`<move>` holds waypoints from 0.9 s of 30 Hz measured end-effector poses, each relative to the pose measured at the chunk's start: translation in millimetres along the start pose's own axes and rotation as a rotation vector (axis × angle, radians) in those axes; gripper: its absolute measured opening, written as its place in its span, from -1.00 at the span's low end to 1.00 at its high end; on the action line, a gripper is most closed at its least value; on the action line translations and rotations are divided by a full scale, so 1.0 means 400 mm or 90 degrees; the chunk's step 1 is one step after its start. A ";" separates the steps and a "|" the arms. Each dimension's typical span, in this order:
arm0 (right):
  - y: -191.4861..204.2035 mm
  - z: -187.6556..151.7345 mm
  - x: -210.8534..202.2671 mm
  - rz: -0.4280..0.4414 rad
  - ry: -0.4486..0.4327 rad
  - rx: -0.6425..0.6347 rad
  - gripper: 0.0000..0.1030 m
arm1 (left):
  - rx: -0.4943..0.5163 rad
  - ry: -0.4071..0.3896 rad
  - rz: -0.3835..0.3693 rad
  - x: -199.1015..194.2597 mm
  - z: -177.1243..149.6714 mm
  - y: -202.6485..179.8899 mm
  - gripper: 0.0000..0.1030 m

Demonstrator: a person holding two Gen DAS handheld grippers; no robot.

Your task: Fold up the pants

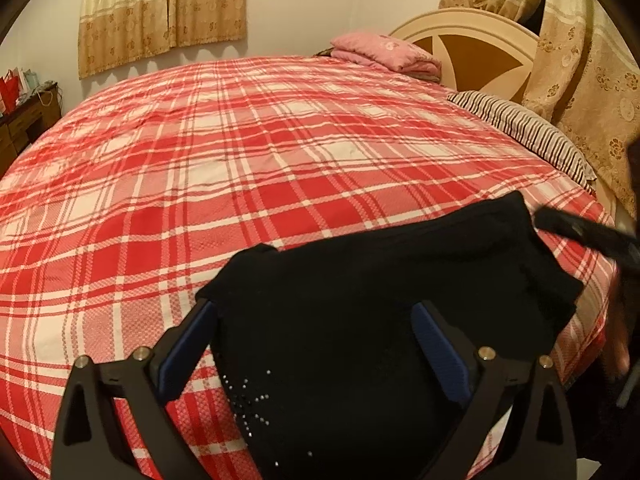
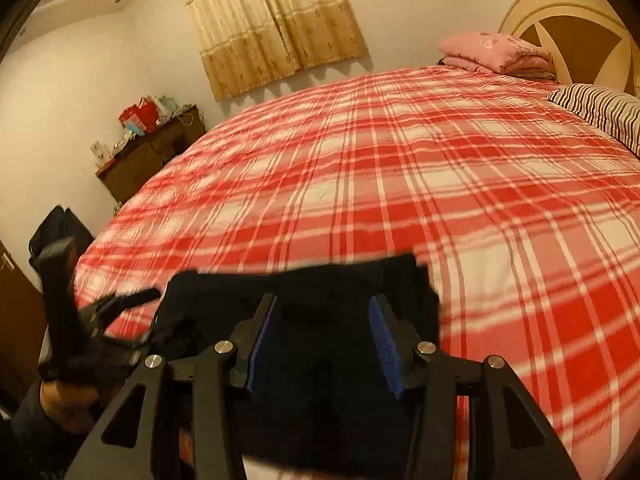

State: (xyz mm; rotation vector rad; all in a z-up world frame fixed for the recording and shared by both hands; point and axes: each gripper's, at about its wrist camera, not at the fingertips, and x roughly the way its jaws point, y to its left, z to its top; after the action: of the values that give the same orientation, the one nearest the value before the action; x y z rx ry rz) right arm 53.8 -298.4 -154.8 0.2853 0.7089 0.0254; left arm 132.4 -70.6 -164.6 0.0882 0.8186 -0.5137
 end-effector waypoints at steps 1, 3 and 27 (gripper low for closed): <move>-0.013 0.015 0.023 -0.002 0.013 0.013 0.09 | 0.003 -0.003 0.000 -0.006 -0.002 -0.002 0.94; -0.050 0.032 0.090 -0.044 0.080 0.036 0.10 | 0.008 -0.002 0.000 -0.018 -0.020 -0.005 0.94; 0.103 0.056 0.036 -0.175 0.019 -0.113 0.18 | -0.037 0.020 -0.026 -0.031 -0.116 0.040 0.95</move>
State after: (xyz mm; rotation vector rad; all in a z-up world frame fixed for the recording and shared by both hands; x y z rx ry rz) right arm 82.3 -262.7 -136.7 0.0158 0.7655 -0.1675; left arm 101.6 -39.1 -189.4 0.0261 0.8669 -0.5273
